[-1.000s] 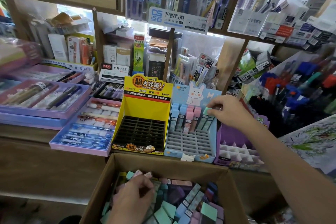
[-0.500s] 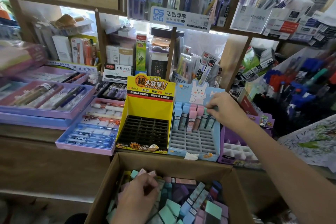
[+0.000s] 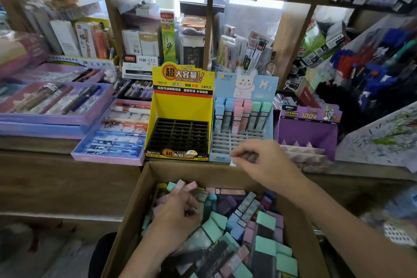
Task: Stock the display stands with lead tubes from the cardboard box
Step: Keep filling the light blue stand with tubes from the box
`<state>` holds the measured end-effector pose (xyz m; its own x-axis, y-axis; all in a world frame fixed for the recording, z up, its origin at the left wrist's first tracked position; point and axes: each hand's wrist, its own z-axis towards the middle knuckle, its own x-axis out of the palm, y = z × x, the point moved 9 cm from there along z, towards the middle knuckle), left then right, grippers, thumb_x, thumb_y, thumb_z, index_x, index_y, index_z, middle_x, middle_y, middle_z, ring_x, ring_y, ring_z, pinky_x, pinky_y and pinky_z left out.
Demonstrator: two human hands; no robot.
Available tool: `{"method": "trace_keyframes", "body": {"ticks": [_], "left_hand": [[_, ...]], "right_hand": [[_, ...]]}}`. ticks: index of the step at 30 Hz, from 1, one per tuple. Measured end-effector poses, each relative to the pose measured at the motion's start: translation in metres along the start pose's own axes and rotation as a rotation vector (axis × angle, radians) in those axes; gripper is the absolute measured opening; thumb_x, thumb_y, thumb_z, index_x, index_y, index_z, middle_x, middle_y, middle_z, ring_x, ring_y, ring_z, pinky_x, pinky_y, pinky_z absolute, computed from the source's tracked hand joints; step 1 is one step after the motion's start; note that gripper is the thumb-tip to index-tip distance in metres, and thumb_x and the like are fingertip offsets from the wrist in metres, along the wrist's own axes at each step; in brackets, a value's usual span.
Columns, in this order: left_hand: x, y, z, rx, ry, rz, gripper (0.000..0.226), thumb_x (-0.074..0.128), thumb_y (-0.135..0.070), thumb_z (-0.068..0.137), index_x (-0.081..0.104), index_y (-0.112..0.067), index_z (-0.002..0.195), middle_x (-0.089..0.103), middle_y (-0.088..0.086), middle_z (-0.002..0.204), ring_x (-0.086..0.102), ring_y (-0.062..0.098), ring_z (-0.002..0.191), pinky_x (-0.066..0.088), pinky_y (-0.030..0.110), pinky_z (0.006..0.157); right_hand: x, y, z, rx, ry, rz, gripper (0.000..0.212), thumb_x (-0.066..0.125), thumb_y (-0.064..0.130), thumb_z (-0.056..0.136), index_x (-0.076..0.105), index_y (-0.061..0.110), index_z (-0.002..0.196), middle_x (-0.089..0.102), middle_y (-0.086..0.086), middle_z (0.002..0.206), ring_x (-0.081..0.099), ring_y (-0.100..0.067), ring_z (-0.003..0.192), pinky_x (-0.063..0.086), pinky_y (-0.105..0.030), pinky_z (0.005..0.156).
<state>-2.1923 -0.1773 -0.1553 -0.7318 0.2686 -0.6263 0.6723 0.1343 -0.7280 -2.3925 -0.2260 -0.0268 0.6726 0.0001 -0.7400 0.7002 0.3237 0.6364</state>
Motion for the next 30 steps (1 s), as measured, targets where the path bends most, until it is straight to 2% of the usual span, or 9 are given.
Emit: {"method": "trace_keyframes", "body": {"ticks": [4, 7, 10, 13, 18, 21, 23, 26, 30], "left_hand": [[0.012, 0.013, -0.007, -0.045, 0.159, 0.037, 0.013, 0.071, -0.023, 0.085, 0.066, -0.032, 0.092, 0.07, -0.008, 0.092, 0.066, 0.009, 0.09, 0.057, 0.031, 0.083], [0.02, 0.02, -0.017, -0.063, 0.267, 0.011, 0.018, 0.072, -0.022, 0.078, 0.068, -0.033, 0.092, 0.073, -0.008, 0.083, 0.07, 0.014, 0.087, 0.059, 0.041, 0.085], [0.029, 0.022, -0.028, -0.047, 0.316, 0.037, 0.02, 0.073, -0.025, 0.074, 0.068, -0.035, 0.09, 0.073, -0.008, 0.08, 0.069, 0.01, 0.08, 0.058, 0.036, 0.079], [0.039, 0.022, -0.038, -0.046, 0.372, 0.046, 0.022, 0.076, -0.023, 0.073, 0.069, -0.035, 0.09, 0.074, -0.011, 0.081, 0.069, 0.005, 0.076, 0.058, 0.033, 0.075], [0.045, 0.021, -0.044, -0.045, 0.394, 0.041, 0.023, 0.078, -0.018, 0.075, 0.069, -0.034, 0.09, 0.075, -0.011, 0.08, 0.07, 0.003, 0.076, 0.059, 0.033, 0.082], [0.047, 0.02, -0.043, -0.046, 0.416, 0.053, 0.024, 0.079, -0.019, 0.075, 0.069, -0.035, 0.089, 0.076, -0.013, 0.078, 0.07, 0.001, 0.073, 0.06, 0.033, 0.082], [0.049, 0.02, -0.042, -0.051, 0.425, 0.062, 0.024, 0.08, -0.02, 0.075, 0.069, -0.036, 0.09, 0.075, -0.015, 0.077, 0.07, -0.001, 0.073, 0.06, 0.033, 0.081], [0.051, 0.02, -0.042, -0.057, 0.415, 0.09, 0.027, 0.081, -0.025, 0.076, 0.067, -0.041, 0.094, 0.071, -0.022, 0.076, 0.067, -0.003, 0.073, 0.054, 0.024, 0.07], [0.051, 0.019, -0.041, -0.084, 0.4, 0.118, 0.034, 0.081, -0.03, 0.079, 0.066, -0.046, 0.104, 0.067, -0.016, 0.077, 0.064, 0.004, 0.077, 0.044, 0.019, 0.063]], "right_hand": [[0.053, -0.02, -0.035, 0.133, 0.227, 0.051, 0.016, 0.074, 0.014, 0.094, 0.078, 0.017, 0.109, 0.072, 0.012, 0.096, 0.063, 0.007, 0.088, 0.049, -0.007, 0.073], [0.084, -0.032, -0.062, 0.183, 0.378, -0.007, 0.025, 0.077, 0.02, 0.091, 0.076, 0.019, 0.116, 0.073, 0.012, 0.101, 0.065, 0.006, 0.086, 0.051, -0.008, 0.074], [0.106, -0.04, -0.09, 0.201, 0.53, -0.128, 0.036, 0.081, 0.03, 0.087, 0.07, 0.029, 0.121, 0.066, 0.018, 0.104, 0.062, 0.003, 0.091, 0.052, -0.014, 0.076], [0.117, -0.047, -0.109, 0.19, 0.616, -0.199, 0.047, 0.084, 0.033, 0.083, 0.065, 0.032, 0.126, 0.052, 0.021, 0.108, 0.054, 0.0, 0.099, 0.045, -0.017, 0.079], [0.129, -0.049, -0.119, 0.094, 0.643, -0.256, 0.067, 0.086, 0.034, 0.078, 0.056, 0.033, 0.137, 0.041, 0.015, 0.123, 0.037, -0.006, 0.12, 0.043, -0.031, 0.102], [0.135, -0.045, -0.12, 0.036, 0.619, -0.272, 0.073, 0.085, 0.033, 0.078, 0.05, 0.033, 0.142, 0.039, 0.013, 0.128, 0.03, -0.01, 0.125, 0.038, -0.034, 0.108], [0.141, -0.043, -0.121, -0.001, 0.629, -0.307, 0.078, 0.083, 0.032, 0.08, 0.045, 0.034, 0.148, 0.038, 0.012, 0.131, 0.028, -0.012, 0.126, 0.032, -0.035, 0.11], [0.148, -0.04, -0.122, -0.044, 0.648, -0.365, 0.082, 0.082, 0.032, 0.081, 0.039, 0.032, 0.152, 0.038, 0.011, 0.134, 0.029, -0.014, 0.126, 0.028, -0.035, 0.108], [0.147, -0.035, -0.118, -0.062, 0.632, -0.364, 0.066, 0.08, 0.028, 0.085, 0.047, 0.03, 0.142, 0.042, 0.01, 0.13, 0.032, -0.014, 0.123, 0.027, -0.031, 0.104]]}}
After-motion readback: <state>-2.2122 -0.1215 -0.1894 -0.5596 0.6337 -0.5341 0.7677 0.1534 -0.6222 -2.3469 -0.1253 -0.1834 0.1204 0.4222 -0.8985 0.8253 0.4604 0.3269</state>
